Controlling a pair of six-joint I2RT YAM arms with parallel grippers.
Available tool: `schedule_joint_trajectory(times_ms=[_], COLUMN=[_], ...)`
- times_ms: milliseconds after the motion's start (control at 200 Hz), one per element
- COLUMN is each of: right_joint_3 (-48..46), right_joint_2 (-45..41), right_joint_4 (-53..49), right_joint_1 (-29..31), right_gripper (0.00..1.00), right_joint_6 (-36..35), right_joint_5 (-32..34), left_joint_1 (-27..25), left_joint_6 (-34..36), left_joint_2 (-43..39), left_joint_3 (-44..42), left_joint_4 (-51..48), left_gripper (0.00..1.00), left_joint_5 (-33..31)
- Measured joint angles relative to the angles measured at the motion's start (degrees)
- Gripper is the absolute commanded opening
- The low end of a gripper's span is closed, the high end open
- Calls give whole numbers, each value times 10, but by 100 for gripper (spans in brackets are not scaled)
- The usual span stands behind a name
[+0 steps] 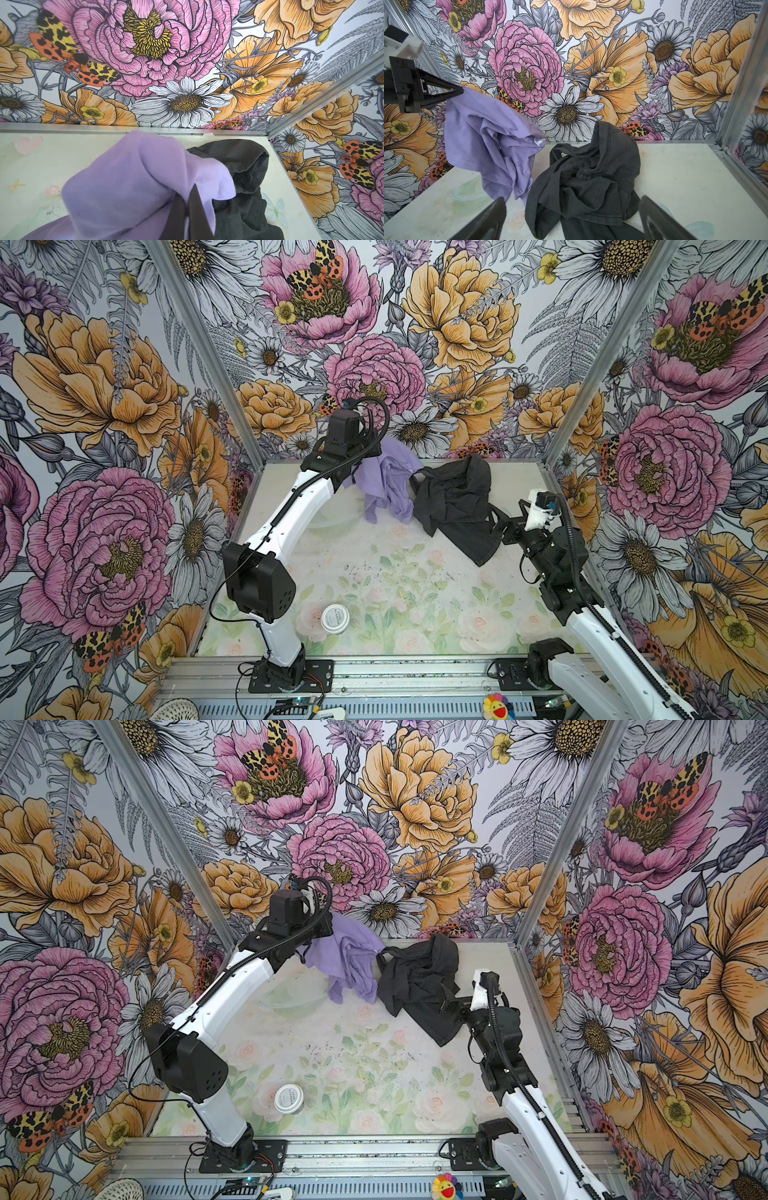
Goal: Pick out a specific cloth from the pile
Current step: 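Lift the lavender t-shirt with the left gripper, pulling it off the grey shirt, then carry the lavender t-shirt with the left gripper toward the near corner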
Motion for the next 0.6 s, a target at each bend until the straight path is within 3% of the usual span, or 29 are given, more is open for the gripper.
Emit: schedule_joint_trajectory(times_ms=[600], right_joint_3=[0], right_joint_2=[5], right_joint_4=[0], right_joint_1=[0], right_gripper=[99], right_joint_6=[0], right_joint_5=[0], left_joint_1=[85], left_joint_6=[35], left_joint_2=[-81], left_joint_3=[-1], left_joint_4=[-30], left_gripper=[0], left_joint_5=[-18])
